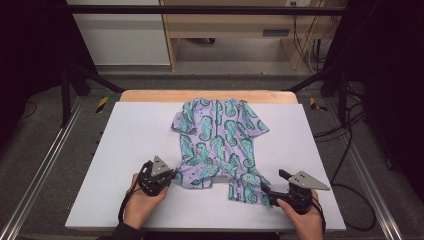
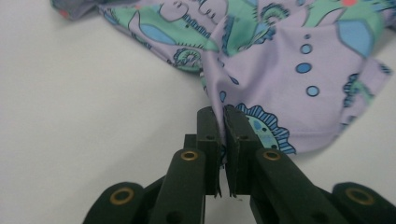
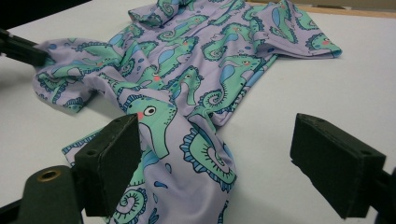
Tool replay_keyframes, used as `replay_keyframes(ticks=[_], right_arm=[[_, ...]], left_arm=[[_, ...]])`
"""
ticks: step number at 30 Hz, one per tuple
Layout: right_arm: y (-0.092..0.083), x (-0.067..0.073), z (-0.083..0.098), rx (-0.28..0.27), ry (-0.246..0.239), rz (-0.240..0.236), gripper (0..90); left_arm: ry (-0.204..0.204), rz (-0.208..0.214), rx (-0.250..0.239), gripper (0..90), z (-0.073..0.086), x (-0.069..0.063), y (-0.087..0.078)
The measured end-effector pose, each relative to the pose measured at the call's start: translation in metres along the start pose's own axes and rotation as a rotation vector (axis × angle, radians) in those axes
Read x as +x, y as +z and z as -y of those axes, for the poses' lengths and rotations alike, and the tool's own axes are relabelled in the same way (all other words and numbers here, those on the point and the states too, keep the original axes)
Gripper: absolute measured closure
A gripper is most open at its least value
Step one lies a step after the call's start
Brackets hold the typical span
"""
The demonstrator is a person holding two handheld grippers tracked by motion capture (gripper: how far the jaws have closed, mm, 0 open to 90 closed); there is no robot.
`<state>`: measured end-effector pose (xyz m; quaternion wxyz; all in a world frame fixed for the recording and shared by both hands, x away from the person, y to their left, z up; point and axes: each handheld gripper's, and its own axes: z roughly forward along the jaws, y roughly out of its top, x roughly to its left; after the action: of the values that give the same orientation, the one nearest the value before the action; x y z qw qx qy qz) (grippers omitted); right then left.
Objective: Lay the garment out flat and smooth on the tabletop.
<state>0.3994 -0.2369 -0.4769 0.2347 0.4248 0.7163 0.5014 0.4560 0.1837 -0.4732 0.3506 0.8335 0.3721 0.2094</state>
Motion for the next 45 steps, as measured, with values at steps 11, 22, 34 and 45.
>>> replay_keyframes(ticks=[11,22,34,45], right_arm=[[0.0,0.0,0.0,-0.001,-0.002,-0.003,16.3],[-0.001,0.002,0.0,-0.008,-0.015,-0.02,20.9],[-0.001,0.003,0.0,-0.001,-0.019,-0.033,20.9],[-0.001,0.003,0.0,-0.002,-0.02,-0.034,20.9]], left_arm=[[0.026,0.034,-0.129,65.8,-0.01,-0.033,-0.034],[0.078,0.151,-0.048,69.3,-0.019,-0.074,0.0],[0.032,0.125,-0.005,60.7,-0.027,-0.064,0.035],[0.025,0.186,0.001,84.2,-0.029,-0.061,0.033]])
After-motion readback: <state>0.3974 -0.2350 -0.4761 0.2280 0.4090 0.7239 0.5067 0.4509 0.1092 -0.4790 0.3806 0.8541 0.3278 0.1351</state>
